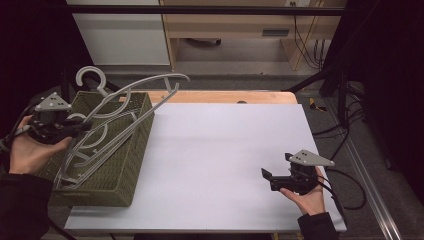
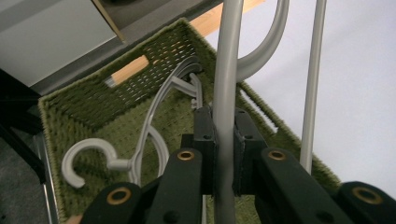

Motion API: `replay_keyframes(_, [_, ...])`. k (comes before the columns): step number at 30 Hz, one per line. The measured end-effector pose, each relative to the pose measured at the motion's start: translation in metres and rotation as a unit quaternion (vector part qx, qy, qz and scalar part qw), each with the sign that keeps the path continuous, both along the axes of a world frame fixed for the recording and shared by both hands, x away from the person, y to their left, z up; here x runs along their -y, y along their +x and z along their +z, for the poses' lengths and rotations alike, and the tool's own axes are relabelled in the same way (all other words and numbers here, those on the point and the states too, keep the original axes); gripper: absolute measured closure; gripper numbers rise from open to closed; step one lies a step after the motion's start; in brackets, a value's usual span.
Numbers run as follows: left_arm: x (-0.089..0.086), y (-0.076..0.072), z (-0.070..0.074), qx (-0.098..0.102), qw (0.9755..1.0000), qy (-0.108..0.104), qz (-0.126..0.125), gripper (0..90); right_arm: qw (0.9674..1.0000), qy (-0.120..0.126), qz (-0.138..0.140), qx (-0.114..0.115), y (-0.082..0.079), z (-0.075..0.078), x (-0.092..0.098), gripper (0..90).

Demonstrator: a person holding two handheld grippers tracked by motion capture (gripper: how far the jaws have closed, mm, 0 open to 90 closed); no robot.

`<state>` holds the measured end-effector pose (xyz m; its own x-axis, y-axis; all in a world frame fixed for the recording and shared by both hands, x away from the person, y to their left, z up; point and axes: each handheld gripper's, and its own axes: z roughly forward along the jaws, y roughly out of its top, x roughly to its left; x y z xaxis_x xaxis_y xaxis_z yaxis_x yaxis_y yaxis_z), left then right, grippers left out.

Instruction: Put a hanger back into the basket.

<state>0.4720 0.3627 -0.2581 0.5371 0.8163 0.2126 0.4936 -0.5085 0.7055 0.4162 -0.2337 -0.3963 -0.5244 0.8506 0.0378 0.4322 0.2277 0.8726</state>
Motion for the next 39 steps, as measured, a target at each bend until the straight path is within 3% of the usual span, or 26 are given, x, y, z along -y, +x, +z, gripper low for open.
replay_keyframes(20, [-0.054,0.014,-0.031,-0.022,0.9983,0.004,0.055,82.6,1.0,-0.005,0.002,0.003,0.0,0.0,0.0,3.5])
replay_keyframes(39, [-0.088,0.019,-0.06,-0.052,0.9922,0.024,0.111,82.5,0.9999,-0.011,0.004,-0.003,0.001,-0.002,-0.003,3.3])
